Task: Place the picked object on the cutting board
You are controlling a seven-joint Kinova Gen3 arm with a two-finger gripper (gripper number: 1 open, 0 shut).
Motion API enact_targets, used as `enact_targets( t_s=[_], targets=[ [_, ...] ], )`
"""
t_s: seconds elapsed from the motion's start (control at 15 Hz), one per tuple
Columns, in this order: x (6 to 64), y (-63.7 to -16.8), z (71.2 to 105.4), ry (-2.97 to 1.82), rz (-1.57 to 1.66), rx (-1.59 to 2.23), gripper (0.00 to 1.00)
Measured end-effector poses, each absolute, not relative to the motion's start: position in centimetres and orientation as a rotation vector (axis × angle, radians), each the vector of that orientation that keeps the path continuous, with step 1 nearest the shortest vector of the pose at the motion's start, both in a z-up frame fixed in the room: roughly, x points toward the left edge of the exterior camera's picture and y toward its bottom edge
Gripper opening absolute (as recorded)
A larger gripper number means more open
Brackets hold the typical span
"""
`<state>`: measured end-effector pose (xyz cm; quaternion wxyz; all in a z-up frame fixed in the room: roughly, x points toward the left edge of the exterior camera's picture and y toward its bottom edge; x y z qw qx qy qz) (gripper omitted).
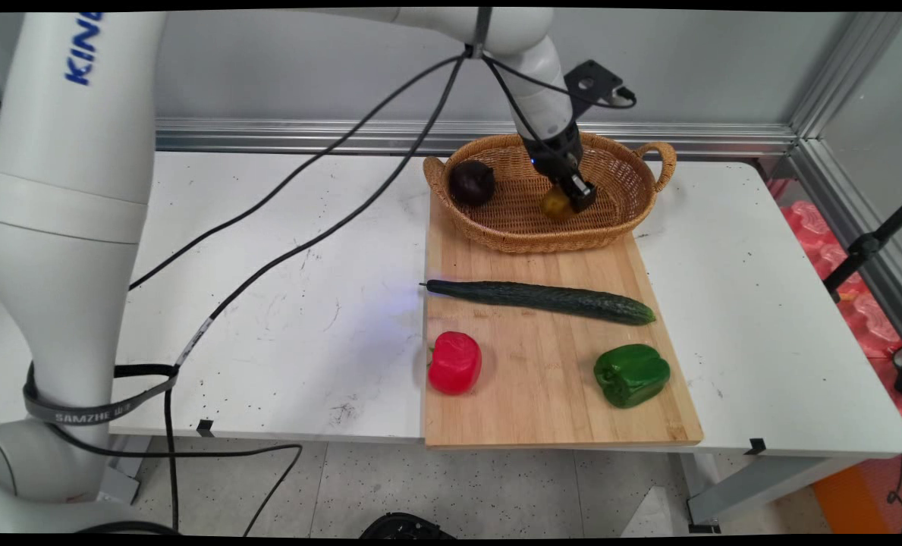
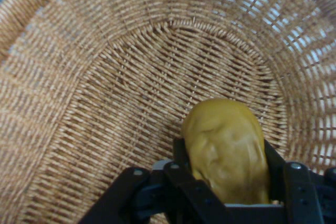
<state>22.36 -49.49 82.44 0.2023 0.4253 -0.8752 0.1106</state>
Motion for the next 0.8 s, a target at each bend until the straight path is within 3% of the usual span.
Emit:
enact_targets(
  t_s=[0.33, 0.8],
  targets=[
    [23.1, -47.0, 86.9, -2.415, 0.334, 1.168, 0.00],
    [24.2, -39.6, 93.3, -2.398, 0.316, 1.122, 0.00]
  ],
)
